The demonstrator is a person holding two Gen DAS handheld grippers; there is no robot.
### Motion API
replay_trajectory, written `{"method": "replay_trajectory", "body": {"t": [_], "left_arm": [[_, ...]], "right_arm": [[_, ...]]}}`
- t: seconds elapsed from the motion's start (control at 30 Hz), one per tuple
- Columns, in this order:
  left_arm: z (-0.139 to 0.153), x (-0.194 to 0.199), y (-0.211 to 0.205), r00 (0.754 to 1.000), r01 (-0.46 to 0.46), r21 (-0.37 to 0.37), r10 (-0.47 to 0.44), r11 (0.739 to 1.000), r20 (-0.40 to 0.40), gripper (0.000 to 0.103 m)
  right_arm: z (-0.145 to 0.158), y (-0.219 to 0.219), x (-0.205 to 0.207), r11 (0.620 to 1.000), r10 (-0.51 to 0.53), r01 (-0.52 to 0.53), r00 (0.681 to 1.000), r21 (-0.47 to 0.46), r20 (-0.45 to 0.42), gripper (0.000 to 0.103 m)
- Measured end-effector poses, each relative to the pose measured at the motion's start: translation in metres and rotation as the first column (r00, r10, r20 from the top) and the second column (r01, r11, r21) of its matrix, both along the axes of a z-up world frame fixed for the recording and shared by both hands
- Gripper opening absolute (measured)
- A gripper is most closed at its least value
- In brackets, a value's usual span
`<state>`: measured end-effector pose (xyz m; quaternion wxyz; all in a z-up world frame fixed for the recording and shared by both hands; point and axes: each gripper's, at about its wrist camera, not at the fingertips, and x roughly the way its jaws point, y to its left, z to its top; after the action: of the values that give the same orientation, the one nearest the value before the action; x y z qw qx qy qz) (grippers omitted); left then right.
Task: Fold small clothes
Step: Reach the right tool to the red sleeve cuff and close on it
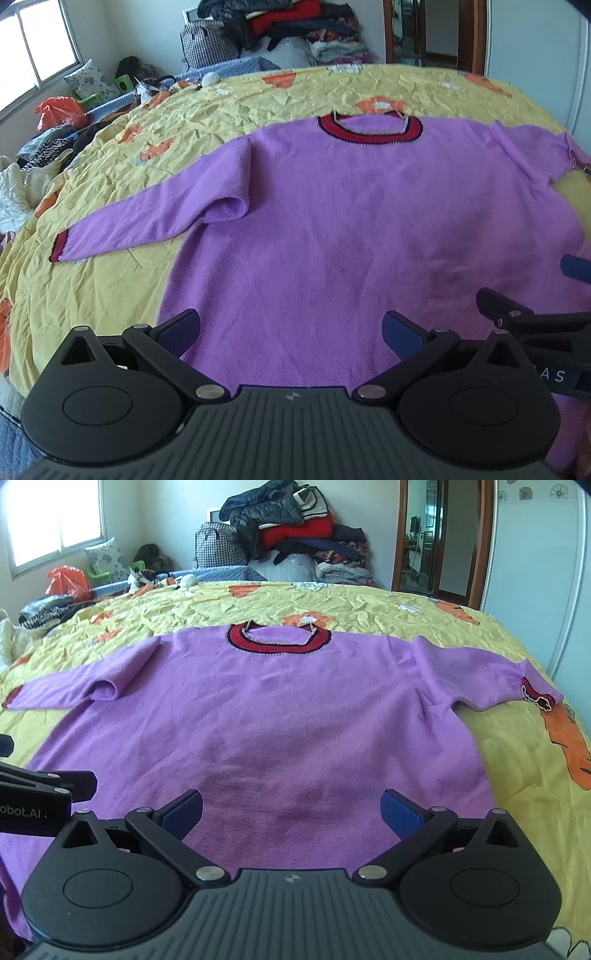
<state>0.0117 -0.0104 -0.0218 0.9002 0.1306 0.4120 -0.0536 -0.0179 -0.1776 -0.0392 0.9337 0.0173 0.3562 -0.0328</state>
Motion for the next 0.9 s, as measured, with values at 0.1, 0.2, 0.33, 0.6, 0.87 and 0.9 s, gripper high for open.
{"method": "replay_trajectory", "body": {"t": [0.1,0.2,0.33,0.6,0.87,0.9], "left_arm": [[0.000,0.006,-0.005,1.000,0.009,0.014,-0.009,1.000,0.005,0.103],[0.003,0.010,-0.011,0.998,0.022,0.023,-0.023,0.999,0.059,0.103],[0.002,0.021,-0.025,0.996,0.040,0.030,-0.042,0.999,0.082,0.103],[-0.014,0.053,-0.056,0.990,0.135,-0.105,-0.138,0.985,-0.026,0.103],[-0.017,0.084,-0.089,0.975,0.183,-0.232,-0.207,0.955,-0.083,0.103],[-0.019,0.087,-0.091,0.972,0.187,-0.255,-0.216,0.949,-0.093,0.103]], "right_arm": [[0.001,-0.004,0.008,0.995,-0.001,0.003,1.000,-0.100,0.028,0.103],[0.006,-0.030,0.017,0.991,-0.034,0.044,0.997,-0.129,0.075,0.103],[0.009,-0.096,0.027,0.985,-0.135,0.148,0.983,-0.094,0.125,0.103],[0.003,-0.202,0.052,0.945,-0.223,0.254,0.962,-0.207,0.158,0.103],[-0.014,-0.261,0.099,0.937,-0.194,0.221,0.973,-0.270,0.122,0.103],[-0.016,-0.269,0.105,0.950,-0.179,0.201,0.978,-0.241,0.107,0.103]]}}
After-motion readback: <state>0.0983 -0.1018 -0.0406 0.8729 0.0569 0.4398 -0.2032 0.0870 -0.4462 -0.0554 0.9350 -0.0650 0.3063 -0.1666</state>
